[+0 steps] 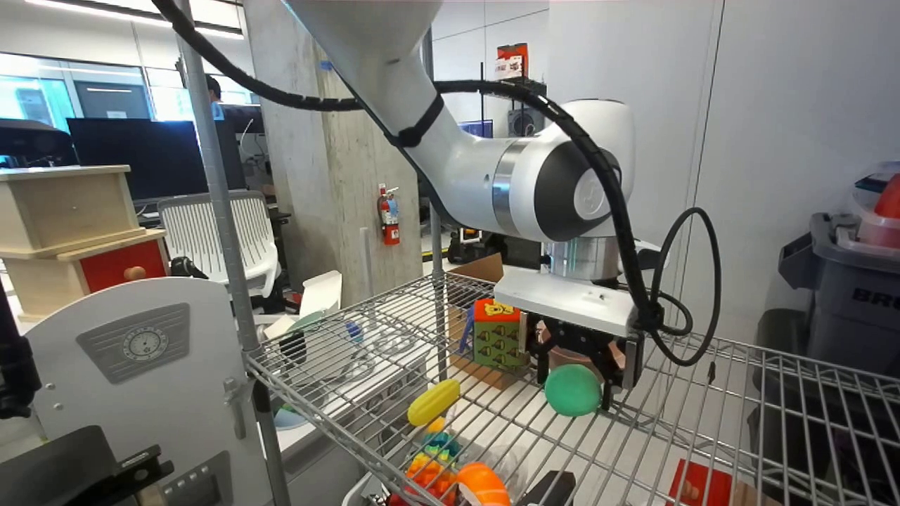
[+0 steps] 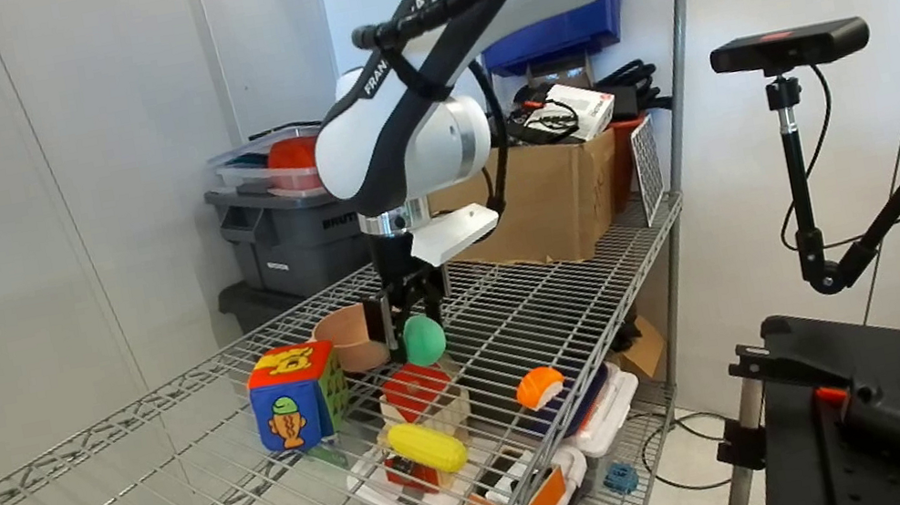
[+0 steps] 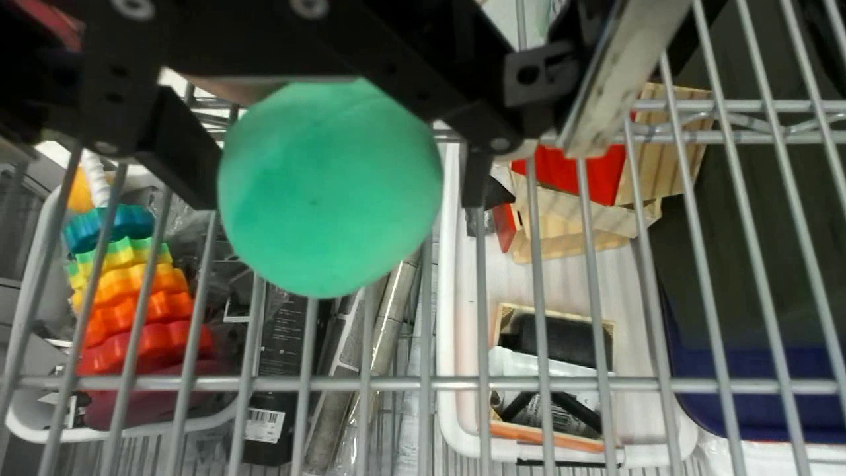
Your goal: Pick up the green toy and put it in the small bowl.
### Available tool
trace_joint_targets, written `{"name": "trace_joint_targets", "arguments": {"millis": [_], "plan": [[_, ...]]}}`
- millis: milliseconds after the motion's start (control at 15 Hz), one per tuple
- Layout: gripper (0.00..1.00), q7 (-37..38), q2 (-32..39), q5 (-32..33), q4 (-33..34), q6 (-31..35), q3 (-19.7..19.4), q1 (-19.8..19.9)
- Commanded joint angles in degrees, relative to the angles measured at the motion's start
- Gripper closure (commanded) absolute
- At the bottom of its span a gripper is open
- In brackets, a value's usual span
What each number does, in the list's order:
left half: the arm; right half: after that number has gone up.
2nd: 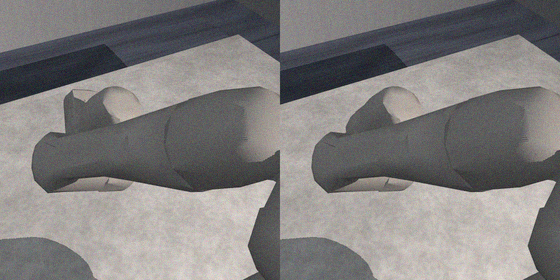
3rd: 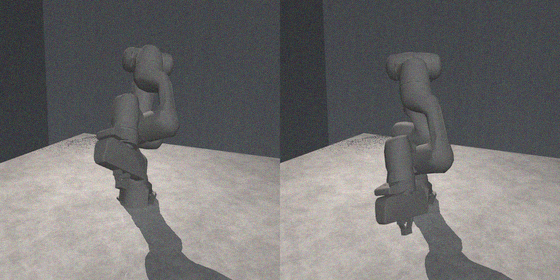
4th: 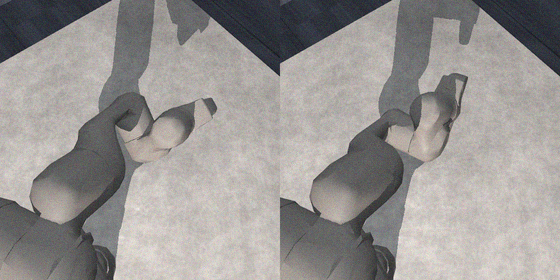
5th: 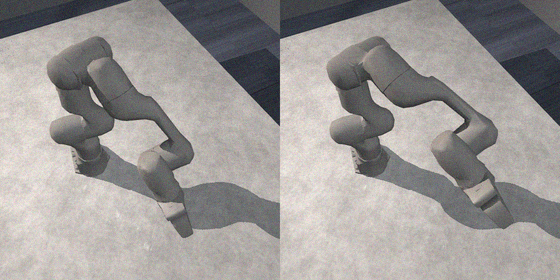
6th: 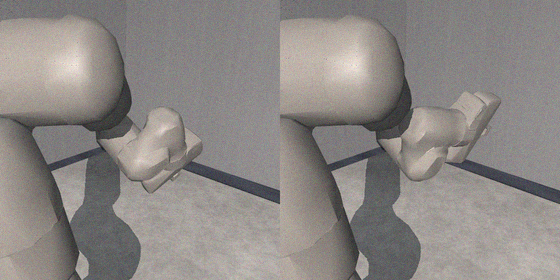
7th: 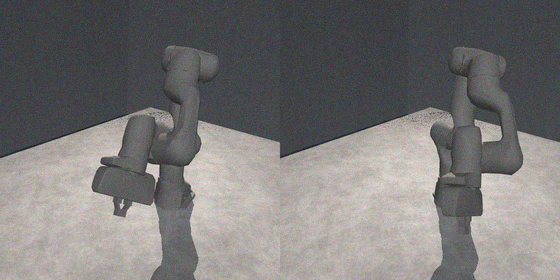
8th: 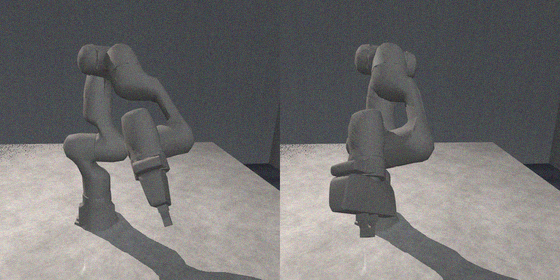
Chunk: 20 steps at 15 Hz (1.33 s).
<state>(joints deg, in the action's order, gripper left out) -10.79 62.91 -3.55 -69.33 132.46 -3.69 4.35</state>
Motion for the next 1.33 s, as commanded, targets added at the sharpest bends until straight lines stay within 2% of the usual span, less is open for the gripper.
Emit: {"name": "trace_joint_targets", "arguments": {"millis": [0,267,533,600,667,800,867,1067,1267], "plan": [[0.42,0.75,7.10,1.69,13.60,-7.49,1.70,0.85],[0.70,0.67,11.67,1.58,24.00,-16.02,1.72,1.23],[0.96,-0.08,15.58,0.63,34.08,-25.50,-0.23,1.27],[0.94,-0.21,14.95,0.67,34.44,-27.71,-0.54,1.42],[0.94,-0.20,14.22,1.95,34.61,-29.30,0.73,2.25],[0.96,-1.06,13.73,1.57,37.04,-33.15,1.18,3.25],[0.95,-1.92,12.58,-0.07,36.89,-34.25,0.27,3.24],[0.95,-2.51,12.32,-2.04,39.98,-35.23,1.78,4.31],[0.95,-1.32,12.43,-2.75,42.04,-35.61,2.63,3.32]]}}
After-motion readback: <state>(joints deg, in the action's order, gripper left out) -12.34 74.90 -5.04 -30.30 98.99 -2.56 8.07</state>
